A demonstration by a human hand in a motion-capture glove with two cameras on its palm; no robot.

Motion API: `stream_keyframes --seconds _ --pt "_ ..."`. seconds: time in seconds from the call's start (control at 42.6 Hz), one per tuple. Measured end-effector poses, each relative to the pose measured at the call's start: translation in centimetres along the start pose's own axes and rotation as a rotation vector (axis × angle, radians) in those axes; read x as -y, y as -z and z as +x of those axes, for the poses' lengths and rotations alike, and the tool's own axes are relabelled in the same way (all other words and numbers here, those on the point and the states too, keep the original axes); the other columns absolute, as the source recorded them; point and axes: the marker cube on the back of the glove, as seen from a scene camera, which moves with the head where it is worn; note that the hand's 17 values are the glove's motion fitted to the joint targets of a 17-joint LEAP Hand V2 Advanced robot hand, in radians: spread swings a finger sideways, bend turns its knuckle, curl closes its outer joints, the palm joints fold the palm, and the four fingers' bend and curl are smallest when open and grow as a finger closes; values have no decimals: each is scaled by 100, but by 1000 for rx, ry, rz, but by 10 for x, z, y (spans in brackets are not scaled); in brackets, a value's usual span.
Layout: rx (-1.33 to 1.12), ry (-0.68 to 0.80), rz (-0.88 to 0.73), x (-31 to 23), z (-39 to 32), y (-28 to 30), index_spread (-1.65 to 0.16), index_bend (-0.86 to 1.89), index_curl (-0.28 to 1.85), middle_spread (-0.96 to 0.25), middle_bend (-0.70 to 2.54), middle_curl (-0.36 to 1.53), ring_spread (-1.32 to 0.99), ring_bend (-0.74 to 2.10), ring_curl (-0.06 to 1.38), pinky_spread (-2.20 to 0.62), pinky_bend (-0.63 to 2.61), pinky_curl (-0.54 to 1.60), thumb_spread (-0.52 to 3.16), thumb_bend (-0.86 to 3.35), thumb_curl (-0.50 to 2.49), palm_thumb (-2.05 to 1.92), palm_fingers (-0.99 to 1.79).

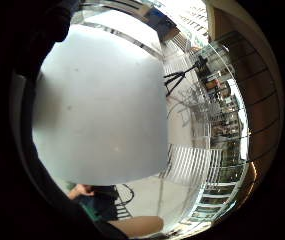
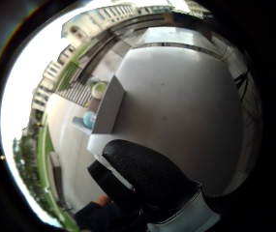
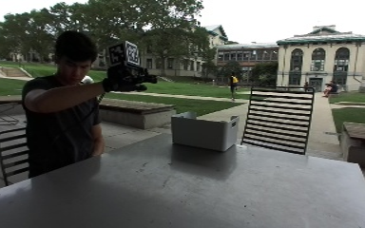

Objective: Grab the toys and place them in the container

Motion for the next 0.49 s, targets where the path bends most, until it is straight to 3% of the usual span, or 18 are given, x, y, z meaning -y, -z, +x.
stream_keyframes --seconds 0.235,0.493 --pt "0 -51 -60 -26 78 -32 -20 19 39 -2 18 41 -23 31 26 -16 71 27 101 -11 14 -16 -2" --pt "7 -80 -84 -53 106 -45 -18 18 40 -2 18 40 -24 30 27 -16 68 29 101 -11 12 -16 -1"
